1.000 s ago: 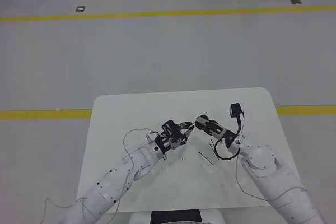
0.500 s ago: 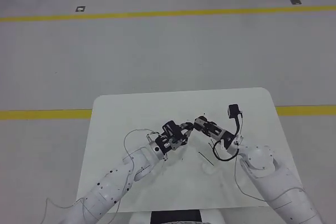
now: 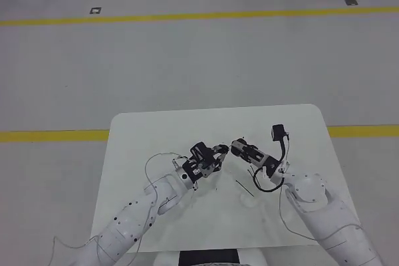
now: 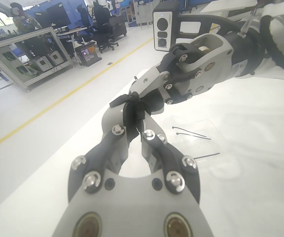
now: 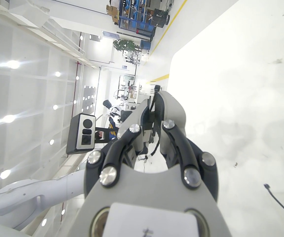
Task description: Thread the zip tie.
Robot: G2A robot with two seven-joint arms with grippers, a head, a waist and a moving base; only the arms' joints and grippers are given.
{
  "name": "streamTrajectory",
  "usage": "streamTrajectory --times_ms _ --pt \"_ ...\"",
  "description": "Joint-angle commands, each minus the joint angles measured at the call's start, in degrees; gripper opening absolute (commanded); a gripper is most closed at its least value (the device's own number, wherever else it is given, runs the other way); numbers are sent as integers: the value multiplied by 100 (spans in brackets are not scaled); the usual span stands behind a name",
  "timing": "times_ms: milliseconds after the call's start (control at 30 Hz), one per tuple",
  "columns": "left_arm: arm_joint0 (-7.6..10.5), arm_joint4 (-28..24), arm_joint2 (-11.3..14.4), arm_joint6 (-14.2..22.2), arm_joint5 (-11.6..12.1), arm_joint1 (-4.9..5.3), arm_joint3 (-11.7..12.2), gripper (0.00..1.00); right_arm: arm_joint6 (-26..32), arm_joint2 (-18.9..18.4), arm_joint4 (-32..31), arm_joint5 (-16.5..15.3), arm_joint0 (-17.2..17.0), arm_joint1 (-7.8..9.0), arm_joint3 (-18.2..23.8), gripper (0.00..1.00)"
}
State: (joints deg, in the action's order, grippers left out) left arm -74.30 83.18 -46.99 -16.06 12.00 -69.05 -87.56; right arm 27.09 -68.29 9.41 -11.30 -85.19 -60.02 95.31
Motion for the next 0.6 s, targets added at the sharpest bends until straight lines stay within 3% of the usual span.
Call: streamTrajectory --times_ms 0,100,300,400,567 --pt "-27 -29 -55 13 42 18 -37 0 13 -76 -16 -34 -38 9 -4 100" --pt "-83 -98 -161 74 178 55 -116 0 60 -230 -30 -109 -112 29 -20 100" --pt "-216 -540 -477 218 748 157 -271 0 285 -609 -335 -400 -265 101 -80 100" --pt "-274 -860 -461 399 748 227 -370 0 399 -753 -511 -544 -314 131 -103 100" --pt "-213 -1215 -371 641 748 400 -469 0 492 -870 -746 -758 -346 154 -117 100"
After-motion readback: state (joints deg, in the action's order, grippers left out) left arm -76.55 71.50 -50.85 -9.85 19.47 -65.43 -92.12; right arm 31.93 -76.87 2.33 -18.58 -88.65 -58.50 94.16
